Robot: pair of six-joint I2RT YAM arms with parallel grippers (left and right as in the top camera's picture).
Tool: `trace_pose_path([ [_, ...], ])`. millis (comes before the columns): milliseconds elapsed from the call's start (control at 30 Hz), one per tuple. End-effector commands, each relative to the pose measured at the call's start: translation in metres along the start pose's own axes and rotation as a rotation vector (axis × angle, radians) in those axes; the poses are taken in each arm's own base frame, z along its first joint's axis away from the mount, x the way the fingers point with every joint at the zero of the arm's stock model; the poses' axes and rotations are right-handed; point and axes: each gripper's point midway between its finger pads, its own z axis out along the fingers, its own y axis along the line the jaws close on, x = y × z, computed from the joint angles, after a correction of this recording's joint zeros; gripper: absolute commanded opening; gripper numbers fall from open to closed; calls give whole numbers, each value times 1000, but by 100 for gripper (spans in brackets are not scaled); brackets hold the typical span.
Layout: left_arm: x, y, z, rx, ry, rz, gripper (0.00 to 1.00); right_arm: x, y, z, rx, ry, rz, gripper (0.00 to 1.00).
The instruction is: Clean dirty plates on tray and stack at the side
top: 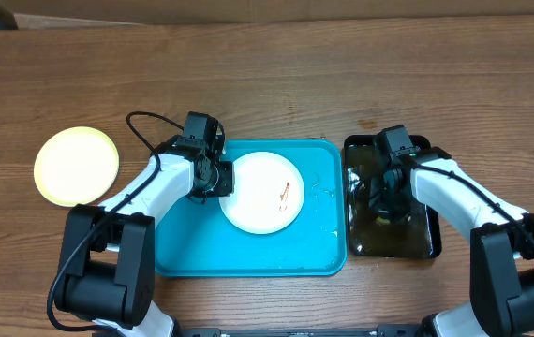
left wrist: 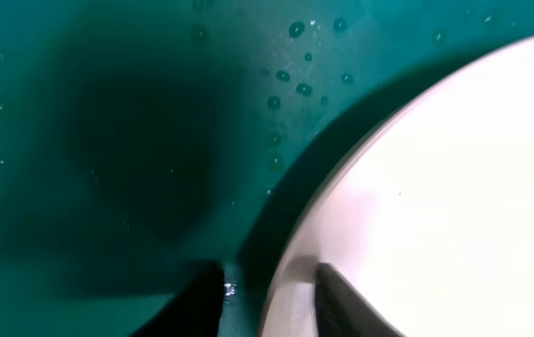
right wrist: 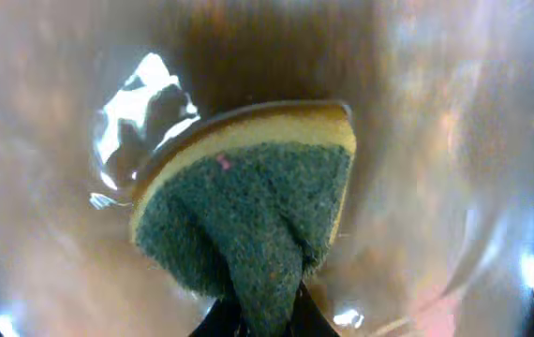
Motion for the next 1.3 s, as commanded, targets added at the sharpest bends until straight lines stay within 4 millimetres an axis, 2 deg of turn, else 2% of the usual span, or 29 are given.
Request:
trace_pose_path([
  [0, 12, 6, 13, -19, 47, 6, 57, -12, 5, -22, -14, -8, -13, 4],
  [33, 11, 6, 13, -19, 45, 6, 59, -13, 4, -27, -12, -3, -14, 4],
  [100, 9, 5, 14, -16, 34, 8, 57, -12, 4, -34, -8, 7, -14, 4],
  [200, 2, 4, 14, -9, 8, 11, 45, -9, 2, -36, -1, 23, -15, 4],
  [367, 6, 4, 14, -10, 21, 9, 32, 6, -4, -36, 25, 82, 6, 4],
  [433, 7, 5, 14, -13, 26, 8, 9, 10, -6, -37, 34, 100, 32, 4],
  [467, 7, 5, 14, -17, 29, -1, 4, 11, -6, -37, 35, 102, 33, 4],
  [667, 24, 13, 12, -59, 90, -145, 6, 11, -8, -48, 30, 74, 86, 4],
  [733, 28, 14, 12, -64, 107, -152, 15, 8, -12, -54, 46, 40, 130, 4],
  [833, 29, 16, 12, -77, 108, -152, 34, 6, -13, -63, 35, 6, 140, 4],
  [900, 26, 18, 12, -92, 93, -149, 36, 7, -14, -66, 31, 1, 140, 4],
  [1000, 18, 17, 12, -84, 64, -116, 31, 11, -14, -65, 35, 14, 138, 4],
  [1100, 16, 16, 13, -77, 56, -107, 16, 15, -15, -60, 40, 24, 136, 4],
  [1133, 16, 16, 13, -77, 56, -107, 8, 15, -15, -58, 39, 22, 136, 4],
  [1167, 16, 16, 13, -77, 57, -107, 4, 14, -15, -56, 37, 19, 136, 4],
  [1267, 16, 15, 13, -73, 56, -98, 4, 14, -15, -55, 36, 13, 136, 4],
])
